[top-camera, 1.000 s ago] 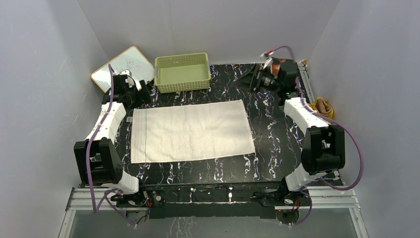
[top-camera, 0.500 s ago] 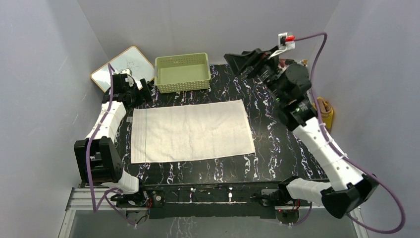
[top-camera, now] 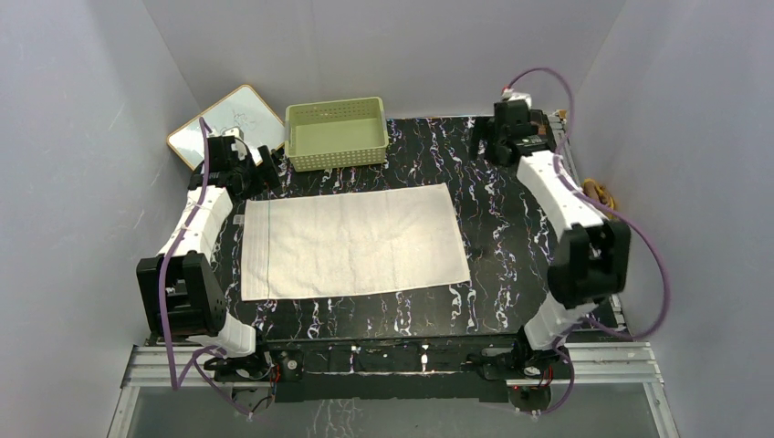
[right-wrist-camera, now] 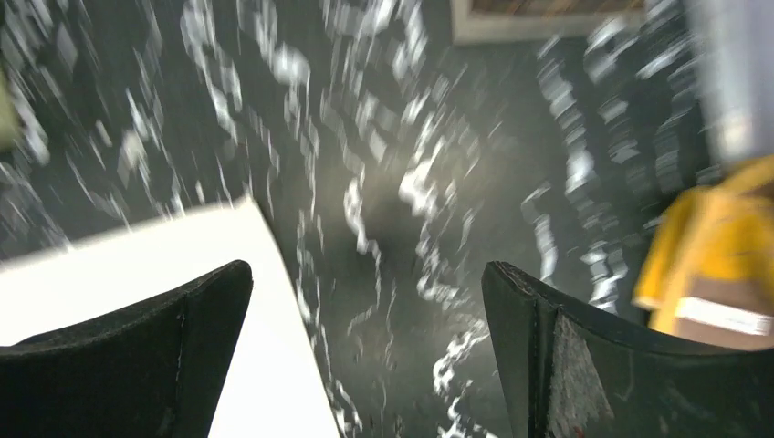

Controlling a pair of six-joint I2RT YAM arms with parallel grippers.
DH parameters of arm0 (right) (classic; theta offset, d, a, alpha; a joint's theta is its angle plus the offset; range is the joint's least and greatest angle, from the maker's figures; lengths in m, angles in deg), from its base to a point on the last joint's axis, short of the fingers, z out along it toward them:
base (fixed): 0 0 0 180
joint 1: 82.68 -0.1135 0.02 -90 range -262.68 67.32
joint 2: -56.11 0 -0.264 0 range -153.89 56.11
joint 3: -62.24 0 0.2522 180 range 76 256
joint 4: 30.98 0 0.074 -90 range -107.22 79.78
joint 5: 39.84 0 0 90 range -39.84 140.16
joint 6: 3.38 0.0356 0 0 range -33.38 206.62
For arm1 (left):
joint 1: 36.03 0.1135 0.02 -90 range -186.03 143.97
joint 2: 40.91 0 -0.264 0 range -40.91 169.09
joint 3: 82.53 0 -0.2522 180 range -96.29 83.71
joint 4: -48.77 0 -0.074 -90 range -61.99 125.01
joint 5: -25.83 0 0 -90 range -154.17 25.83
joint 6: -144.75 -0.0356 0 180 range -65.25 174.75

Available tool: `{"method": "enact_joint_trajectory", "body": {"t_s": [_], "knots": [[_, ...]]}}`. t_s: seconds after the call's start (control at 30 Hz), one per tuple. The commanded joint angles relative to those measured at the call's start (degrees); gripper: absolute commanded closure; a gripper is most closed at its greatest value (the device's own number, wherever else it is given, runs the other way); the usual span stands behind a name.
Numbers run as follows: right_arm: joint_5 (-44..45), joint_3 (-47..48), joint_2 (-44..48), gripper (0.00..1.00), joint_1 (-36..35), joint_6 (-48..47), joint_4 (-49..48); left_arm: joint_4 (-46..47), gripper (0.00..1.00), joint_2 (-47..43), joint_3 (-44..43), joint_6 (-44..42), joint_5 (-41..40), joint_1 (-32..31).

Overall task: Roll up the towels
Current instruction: Fold the towel at the center of the board.

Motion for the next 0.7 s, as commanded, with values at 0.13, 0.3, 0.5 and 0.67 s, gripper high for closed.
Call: {"method": "enact_joint_trajectory", "body": {"t_s": [0.13,0.3,0.5,0.67], "knots": [[-20.18,5.03,-15.39,0.09,-0.90,-1.34,13.78,-4.16,0.02,-0.56,-0.29,0.31,-5.53,-0.12],[-13.30,6.27,-18.63,0.20,-2.89,-0.97,11.55,-4.49,0.02,0.64,0.62,0.38,-6.67,-0.10],[-7.95,1.35,-18.02,0.24,-6.49,0.09,0.63,-3.99,0.02,2.37,0.54,0.79,-6.40,-0.16],[-7.43,1.96,-21.25,0.29,-6.58,-0.91,-2.45,-3.59,0.02,2.98,0.75,0.92,-6.22,-0.12]]}}
